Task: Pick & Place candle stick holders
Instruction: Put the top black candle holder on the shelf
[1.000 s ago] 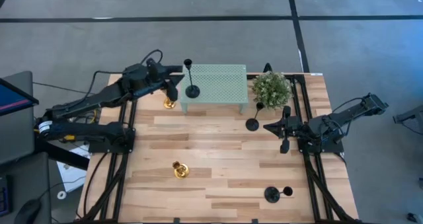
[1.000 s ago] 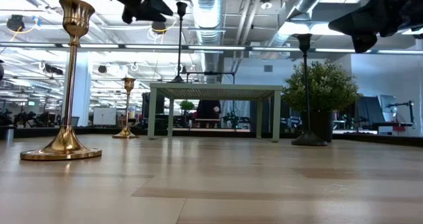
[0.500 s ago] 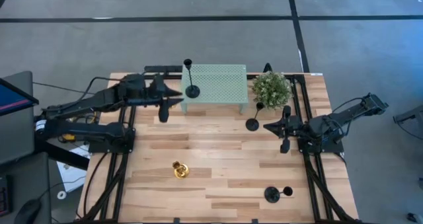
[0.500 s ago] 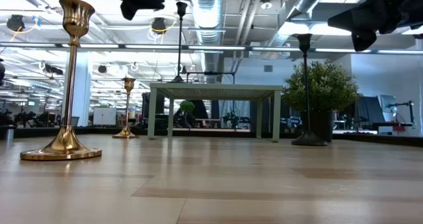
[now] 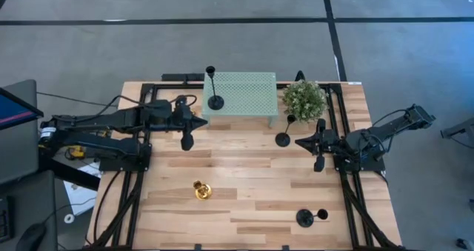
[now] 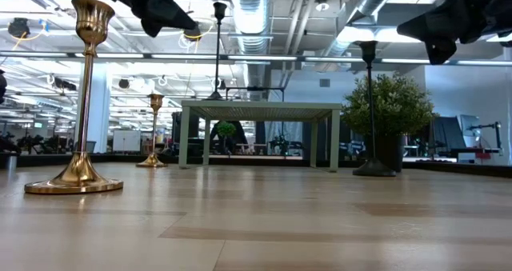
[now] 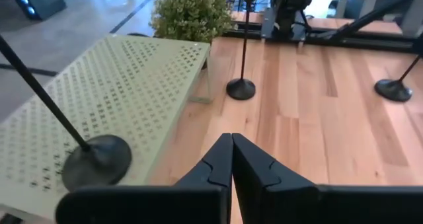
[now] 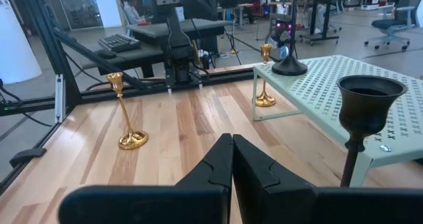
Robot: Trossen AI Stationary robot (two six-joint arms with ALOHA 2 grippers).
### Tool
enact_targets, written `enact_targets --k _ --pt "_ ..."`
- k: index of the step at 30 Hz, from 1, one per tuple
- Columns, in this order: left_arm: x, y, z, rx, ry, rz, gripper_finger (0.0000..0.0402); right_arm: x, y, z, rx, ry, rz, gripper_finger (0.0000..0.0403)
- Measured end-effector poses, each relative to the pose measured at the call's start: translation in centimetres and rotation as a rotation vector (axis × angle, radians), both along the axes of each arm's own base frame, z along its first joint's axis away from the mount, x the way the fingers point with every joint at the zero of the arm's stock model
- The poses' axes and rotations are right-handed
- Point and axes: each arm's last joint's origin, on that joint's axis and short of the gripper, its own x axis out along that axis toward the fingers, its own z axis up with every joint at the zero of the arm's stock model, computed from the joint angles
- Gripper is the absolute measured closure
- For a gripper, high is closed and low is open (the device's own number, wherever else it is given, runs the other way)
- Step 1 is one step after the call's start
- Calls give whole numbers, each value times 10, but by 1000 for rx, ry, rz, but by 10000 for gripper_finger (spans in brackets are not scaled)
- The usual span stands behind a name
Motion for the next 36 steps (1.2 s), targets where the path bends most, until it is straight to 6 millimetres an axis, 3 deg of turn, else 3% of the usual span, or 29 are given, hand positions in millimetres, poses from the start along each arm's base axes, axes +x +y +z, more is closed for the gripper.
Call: enact_targets --k 22,36 --pt "1 0 2 -92 -64 25 393 0 0 0 -7 -2 -7 403" --pt "3 -7 8 82 -90 -53 397 3 7 -9 7 24 -278 403"
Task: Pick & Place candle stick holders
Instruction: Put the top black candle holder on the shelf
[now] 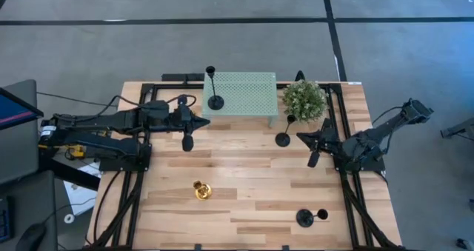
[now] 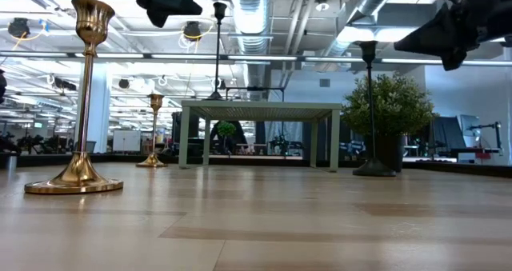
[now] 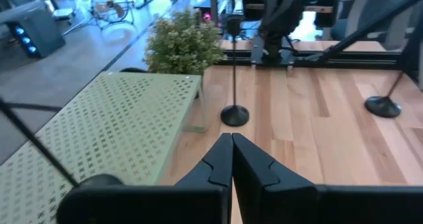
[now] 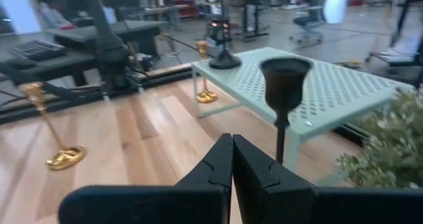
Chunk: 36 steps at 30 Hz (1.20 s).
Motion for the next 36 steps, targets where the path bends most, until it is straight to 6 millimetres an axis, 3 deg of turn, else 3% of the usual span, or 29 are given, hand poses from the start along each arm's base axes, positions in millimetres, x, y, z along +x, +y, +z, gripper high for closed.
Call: enact_targets --k 5,19,22,31,36 --pt "1 -10 0 24 -1 -63 397 8 6 -9 -3 43 -59 403" --pt "1 -17 1 26 -3 -109 396 27 16 3 -141 142 -59 393" --pt "1 -17 1 25 -3 -109 395 28 13 3 -136 141 -73 360" --pt "1 -17 1 22 -3 -109 395 32 1 3 -93 125 -162 209" --pt "1 -17 1 22 -3 -109 397 36 -6 0 -68 130 -202 177"
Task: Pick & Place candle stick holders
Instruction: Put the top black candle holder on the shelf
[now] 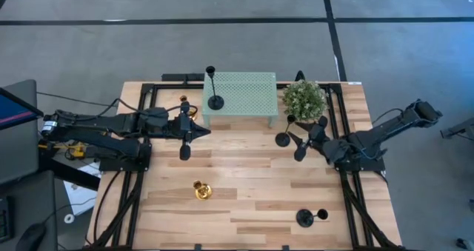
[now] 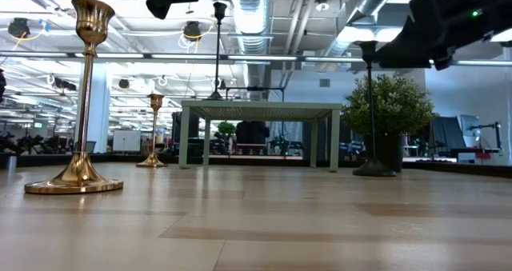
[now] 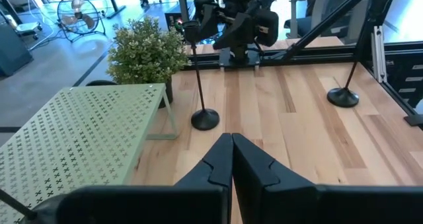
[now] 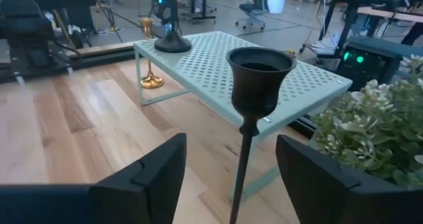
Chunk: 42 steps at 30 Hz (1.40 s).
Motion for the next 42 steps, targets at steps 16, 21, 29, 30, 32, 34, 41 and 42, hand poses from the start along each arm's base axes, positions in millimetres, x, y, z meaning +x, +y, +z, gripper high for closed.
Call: enact_targets --k 16,21,29,30,32,34,41,42 --pt "1 0 0 -1 3 0 392 14 -11 -7 31 -2 -70 258" --pt "4 0 -2 -26 15 3 392 16 -15 -5 38 -29 -89 289" --pt "13 -1 -9 -24 55 3 392 18 -19 -4 54 -43 -94 307" --pt "14 -1 -9 -24 60 4 392 18 -20 -3 54 -45 -98 310" --pt "16 -1 -11 -23 68 4 392 18 -21 -3 55 -48 -104 321" --pt "18 -1 -12 -23 77 4 392 18 -21 -3 55 -48 -106 335" --pt "19 -1 -13 -23 82 4 392 18 -20 -3 55 -49 -96 387" --pt "19 -1 -13 -23 83 4 392 18 -18 -3 56 -50 -89 388"
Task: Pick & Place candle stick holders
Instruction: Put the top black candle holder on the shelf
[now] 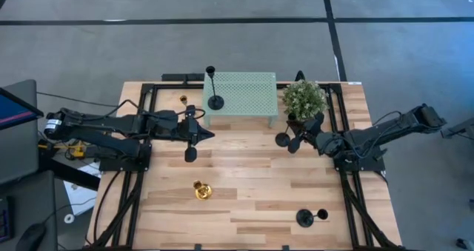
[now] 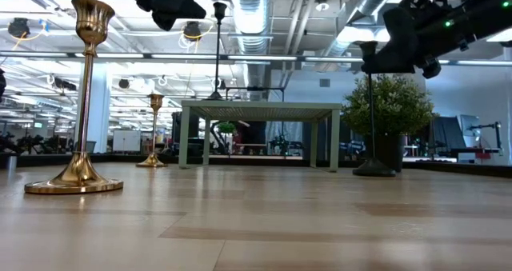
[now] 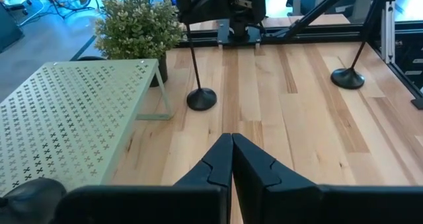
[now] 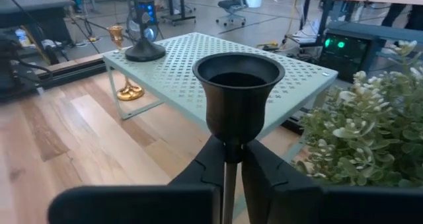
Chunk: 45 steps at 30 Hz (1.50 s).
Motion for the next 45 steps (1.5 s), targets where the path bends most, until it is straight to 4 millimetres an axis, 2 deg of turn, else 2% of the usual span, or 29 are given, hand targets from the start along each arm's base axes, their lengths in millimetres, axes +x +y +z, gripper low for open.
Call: enact_targets --k 6,9,16,21,26,29,34,39,45 --pt "0 0 0 0 0 0 392 0 9 4 12 -44 54 388" --pt "-2 0 1 0 -8 1 392 0 16 13 6 -58 96 388" --pt "-14 1 10 -3 -64 1 392 9 32 69 -7 -27 288 388" --pt "-22 1 14 -4 -95 0 396 13 28 112 9 -31 442 388" --pt "-24 1 15 -4 -102 0 394 16 9 151 -90 -69 515 388" --pt "-24 1 15 -16 -102 2 396 21 -9 167 -109 -93 567 388" --pt "-24 0 15 -30 -103 -5 396 41 -44 180 -99 -89 641 388" --pt "-24 -7 15 -33 -102 -46 395 74 -84 185 -96 -32 683 388" --pt "-24 -14 15 -34 -101 -91 395 104 -127 203 -128 -40 708 388"
